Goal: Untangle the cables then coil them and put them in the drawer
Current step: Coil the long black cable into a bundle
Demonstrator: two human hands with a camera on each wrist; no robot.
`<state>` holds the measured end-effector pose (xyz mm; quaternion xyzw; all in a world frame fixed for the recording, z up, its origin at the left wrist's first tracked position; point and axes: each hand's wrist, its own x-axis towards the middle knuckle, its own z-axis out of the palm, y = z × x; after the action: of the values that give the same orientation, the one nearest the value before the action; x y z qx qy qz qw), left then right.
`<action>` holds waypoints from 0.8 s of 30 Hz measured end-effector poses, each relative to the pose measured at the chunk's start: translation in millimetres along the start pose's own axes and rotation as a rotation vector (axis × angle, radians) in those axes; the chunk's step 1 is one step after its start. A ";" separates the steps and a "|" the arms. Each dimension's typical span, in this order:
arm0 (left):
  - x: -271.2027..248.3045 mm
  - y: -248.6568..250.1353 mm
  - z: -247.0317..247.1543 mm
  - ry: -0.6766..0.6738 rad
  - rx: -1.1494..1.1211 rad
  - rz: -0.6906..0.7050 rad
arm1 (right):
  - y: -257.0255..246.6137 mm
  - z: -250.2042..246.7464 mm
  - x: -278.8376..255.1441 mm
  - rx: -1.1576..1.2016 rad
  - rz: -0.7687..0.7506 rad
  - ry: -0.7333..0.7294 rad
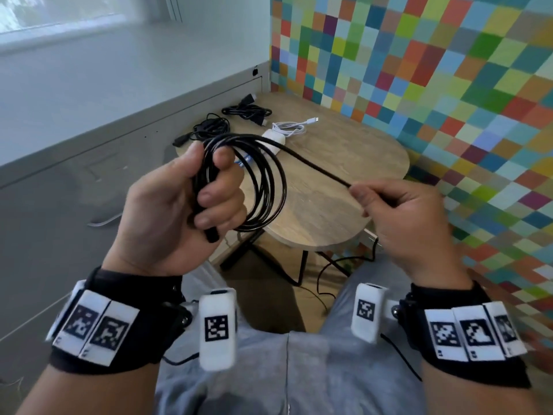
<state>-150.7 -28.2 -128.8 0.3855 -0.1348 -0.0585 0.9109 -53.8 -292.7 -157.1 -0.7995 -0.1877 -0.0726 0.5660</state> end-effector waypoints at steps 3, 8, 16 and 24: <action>7.3 -12.2 19.4 0.120 0.116 0.098 | -2.0 20.2 -7.1 -0.198 0.032 -0.170; 14.4 -41.3 33.5 0.287 0.985 0.253 | -21.7 43.7 -18.9 -0.588 -0.199 -0.425; 14.3 -52.3 25.3 0.179 1.662 0.185 | -46.3 37.4 -28.0 -0.221 -0.158 -0.414; 8.5 -28.4 8.6 0.132 1.144 -0.385 | -48.4 -9.6 -13.9 -0.033 -0.051 -0.290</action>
<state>-145.1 -55.6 -141.7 0.8344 -0.0159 -0.1162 0.5386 -84.3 -290.7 -115.8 -0.8058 -0.2865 0.0262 0.5176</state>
